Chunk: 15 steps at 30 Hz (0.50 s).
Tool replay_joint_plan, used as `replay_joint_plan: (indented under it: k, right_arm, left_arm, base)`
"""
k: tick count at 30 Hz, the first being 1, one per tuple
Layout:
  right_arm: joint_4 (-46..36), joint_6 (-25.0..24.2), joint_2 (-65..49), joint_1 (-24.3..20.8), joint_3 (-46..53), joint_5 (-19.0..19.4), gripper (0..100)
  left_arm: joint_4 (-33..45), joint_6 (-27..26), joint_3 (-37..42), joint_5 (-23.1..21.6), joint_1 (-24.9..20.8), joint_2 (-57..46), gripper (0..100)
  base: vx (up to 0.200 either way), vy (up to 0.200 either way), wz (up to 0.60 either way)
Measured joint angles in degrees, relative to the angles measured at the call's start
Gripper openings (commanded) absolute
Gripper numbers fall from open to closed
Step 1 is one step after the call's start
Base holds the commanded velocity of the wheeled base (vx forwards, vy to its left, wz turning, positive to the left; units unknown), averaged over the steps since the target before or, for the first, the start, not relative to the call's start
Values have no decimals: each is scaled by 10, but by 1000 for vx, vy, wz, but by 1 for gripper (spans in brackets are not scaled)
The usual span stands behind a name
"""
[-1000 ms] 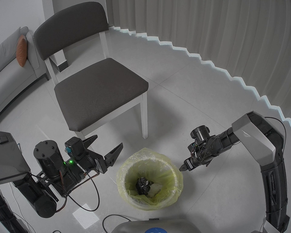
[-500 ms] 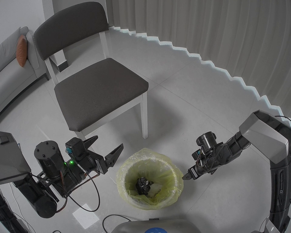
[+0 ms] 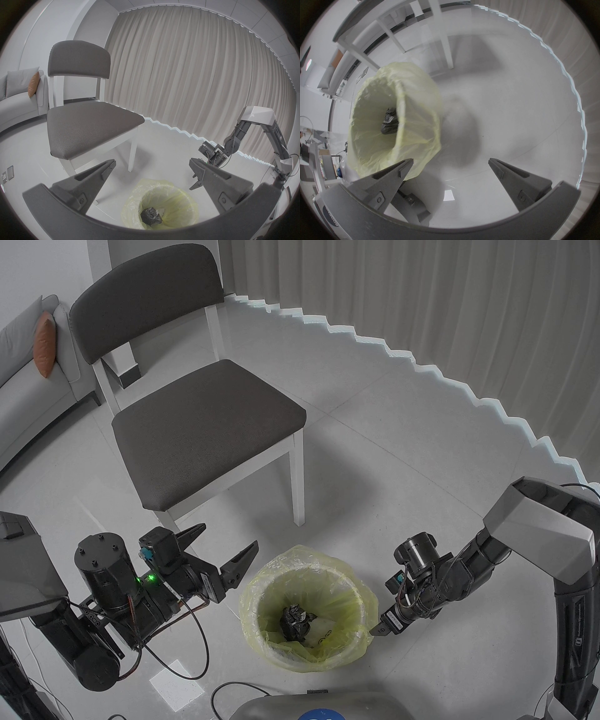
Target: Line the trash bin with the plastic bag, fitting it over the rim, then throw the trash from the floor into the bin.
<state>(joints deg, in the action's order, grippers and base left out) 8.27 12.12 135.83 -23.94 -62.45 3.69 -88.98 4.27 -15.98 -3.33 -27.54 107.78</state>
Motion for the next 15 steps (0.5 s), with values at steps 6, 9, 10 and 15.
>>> replay_joint_plan:
  k: [6, 9, 10, 15]
  right_arm:
    - [-3, 3, 30, -1, -32, -6, 100]
    - [-14, 4, 42, 0, -54, -7, 100]
    - [-21, 4, 46, 1, -65, -7, 100]
    - [-65, 5, 66, 10, -127, -15, 100]
  left_arm:
    - [0, 0, 0, 0, 0, 0, 100]
    - [0, 0, 0, 0, 0, 1, 100]
    - [0, 0, 0, 0, 0, 1, 100]
    - [0, 0, 0, 0, 1, 1, 100]
  base:
    - [0, 0, 0]
    - [0, 0, 0]
    - [0, 0, 0]
    - [0, 0, 0]
